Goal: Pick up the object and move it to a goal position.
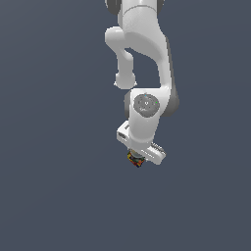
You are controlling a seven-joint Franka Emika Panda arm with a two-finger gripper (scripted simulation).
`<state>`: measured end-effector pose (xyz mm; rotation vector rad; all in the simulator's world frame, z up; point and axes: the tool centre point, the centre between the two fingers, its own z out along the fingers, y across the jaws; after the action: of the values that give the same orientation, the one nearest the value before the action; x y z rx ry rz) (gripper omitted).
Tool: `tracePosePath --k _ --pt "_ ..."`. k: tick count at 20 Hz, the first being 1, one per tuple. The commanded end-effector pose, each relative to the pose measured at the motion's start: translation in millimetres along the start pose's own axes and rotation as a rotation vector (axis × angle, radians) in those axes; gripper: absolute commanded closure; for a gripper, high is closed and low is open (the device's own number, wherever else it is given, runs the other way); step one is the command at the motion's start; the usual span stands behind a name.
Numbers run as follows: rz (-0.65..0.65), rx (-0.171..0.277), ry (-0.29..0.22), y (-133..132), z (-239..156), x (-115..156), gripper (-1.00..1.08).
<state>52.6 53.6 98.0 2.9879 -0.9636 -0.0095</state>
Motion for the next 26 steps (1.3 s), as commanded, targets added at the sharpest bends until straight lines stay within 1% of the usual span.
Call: tracePosePath --k 1,6,18,22,26 --pt "0.000 0.004 0.004 0.9 -20.1 -5.5 1.08" --pt "0.000 0.004 0.004 5.8 -66.7 -22.5 1.08" --pt "0.000 0.004 0.005 18.5 -195.5 -67.3 1.08" --pt "0.001 0.003 0.005 21.2 -230.5 -78.8 1.08" --pt "0.001 0.003 0.005 22.8 -256.7 -87.0 1.08"
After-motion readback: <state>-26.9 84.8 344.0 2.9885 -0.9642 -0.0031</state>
